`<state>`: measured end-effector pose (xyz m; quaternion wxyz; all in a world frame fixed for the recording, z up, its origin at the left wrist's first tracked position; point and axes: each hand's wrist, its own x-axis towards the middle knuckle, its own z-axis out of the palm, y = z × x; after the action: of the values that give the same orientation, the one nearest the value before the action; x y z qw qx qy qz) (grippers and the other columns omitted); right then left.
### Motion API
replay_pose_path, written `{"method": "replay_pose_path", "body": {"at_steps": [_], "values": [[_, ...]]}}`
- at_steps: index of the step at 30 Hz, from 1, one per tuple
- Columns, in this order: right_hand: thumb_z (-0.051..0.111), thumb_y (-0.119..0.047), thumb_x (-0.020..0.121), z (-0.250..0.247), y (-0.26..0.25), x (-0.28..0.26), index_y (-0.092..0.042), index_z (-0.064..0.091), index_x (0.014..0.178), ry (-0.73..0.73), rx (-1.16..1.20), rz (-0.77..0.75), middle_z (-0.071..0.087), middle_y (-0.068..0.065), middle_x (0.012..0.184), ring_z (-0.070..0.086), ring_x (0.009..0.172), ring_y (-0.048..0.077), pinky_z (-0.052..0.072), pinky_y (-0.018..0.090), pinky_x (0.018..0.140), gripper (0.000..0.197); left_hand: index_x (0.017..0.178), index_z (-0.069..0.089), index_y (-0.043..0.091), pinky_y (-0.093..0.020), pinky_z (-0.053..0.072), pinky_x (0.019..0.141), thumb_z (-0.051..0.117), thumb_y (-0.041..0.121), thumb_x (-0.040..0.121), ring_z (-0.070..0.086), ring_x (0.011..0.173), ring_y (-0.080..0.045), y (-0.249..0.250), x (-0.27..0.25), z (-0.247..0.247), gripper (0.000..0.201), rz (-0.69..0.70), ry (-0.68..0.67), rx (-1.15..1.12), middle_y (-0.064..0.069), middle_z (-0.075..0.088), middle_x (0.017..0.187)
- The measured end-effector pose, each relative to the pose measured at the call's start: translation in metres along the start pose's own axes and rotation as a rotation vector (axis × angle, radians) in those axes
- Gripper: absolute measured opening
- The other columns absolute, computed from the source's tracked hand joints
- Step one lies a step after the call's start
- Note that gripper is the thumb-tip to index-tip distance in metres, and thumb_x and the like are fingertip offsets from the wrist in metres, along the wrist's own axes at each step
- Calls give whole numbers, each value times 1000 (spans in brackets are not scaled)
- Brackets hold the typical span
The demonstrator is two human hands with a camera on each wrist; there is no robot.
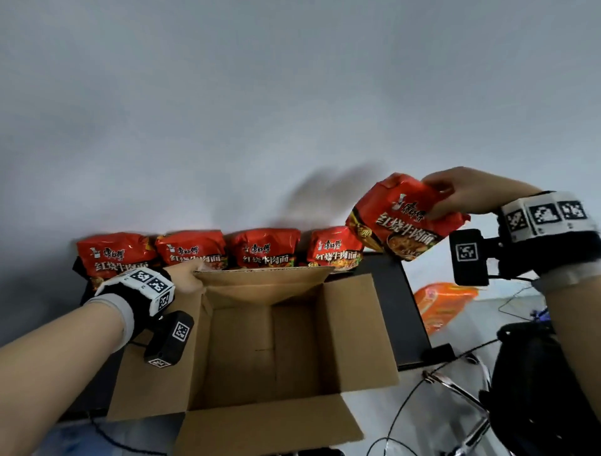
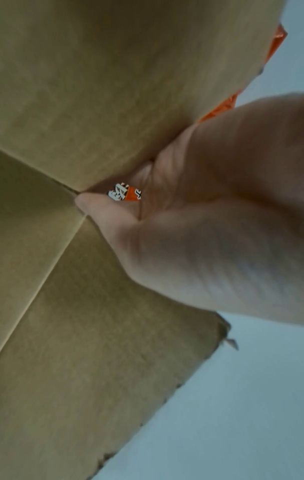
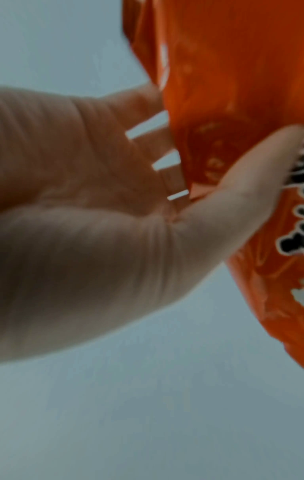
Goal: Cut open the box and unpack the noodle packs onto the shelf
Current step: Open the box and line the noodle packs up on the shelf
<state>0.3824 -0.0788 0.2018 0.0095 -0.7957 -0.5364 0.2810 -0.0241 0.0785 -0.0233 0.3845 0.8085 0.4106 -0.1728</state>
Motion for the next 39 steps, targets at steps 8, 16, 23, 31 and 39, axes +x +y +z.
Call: {"method": "replay_pose_path", "body": {"at_steps": [8,16,23,31,39], "values": [[67,-9,70,76,78,87,-17,70,106,-5,-222,183,70,6,104,59,86,21,49,29,75,37,78,68,10,-9,40,57,50,-11,82,58,58,3,18,-15,7,28,-24,44,-89,-1,64,70],[61,-19,81,120,103,140,-18,65,111,13,-214,170,68,8,112,62,103,27,49,34,91,30,87,77,7,-22,52,70,55,-8,84,69,76,-8,27,-29,22,27,-57,148,-199,-6,76,82],[52,-8,76,130,109,152,-35,59,124,34,-53,96,65,-2,121,61,112,26,49,34,97,55,88,75,18,-13,53,70,56,-9,84,71,79,-6,29,-33,27,33,-82,164,-247,-3,76,84],[53,-9,65,143,119,155,-20,65,113,199,-89,220,70,8,106,63,100,29,53,37,88,51,118,60,26,1,43,80,57,-2,85,61,101,6,40,-44,-4,43,-156,-82,56,5,64,120],[52,-7,72,142,120,147,-19,58,121,199,-26,289,58,10,119,47,115,33,44,43,90,51,113,62,27,-5,40,87,45,18,97,60,99,-6,152,-36,-101,25,-68,58,139,7,61,113]]}}
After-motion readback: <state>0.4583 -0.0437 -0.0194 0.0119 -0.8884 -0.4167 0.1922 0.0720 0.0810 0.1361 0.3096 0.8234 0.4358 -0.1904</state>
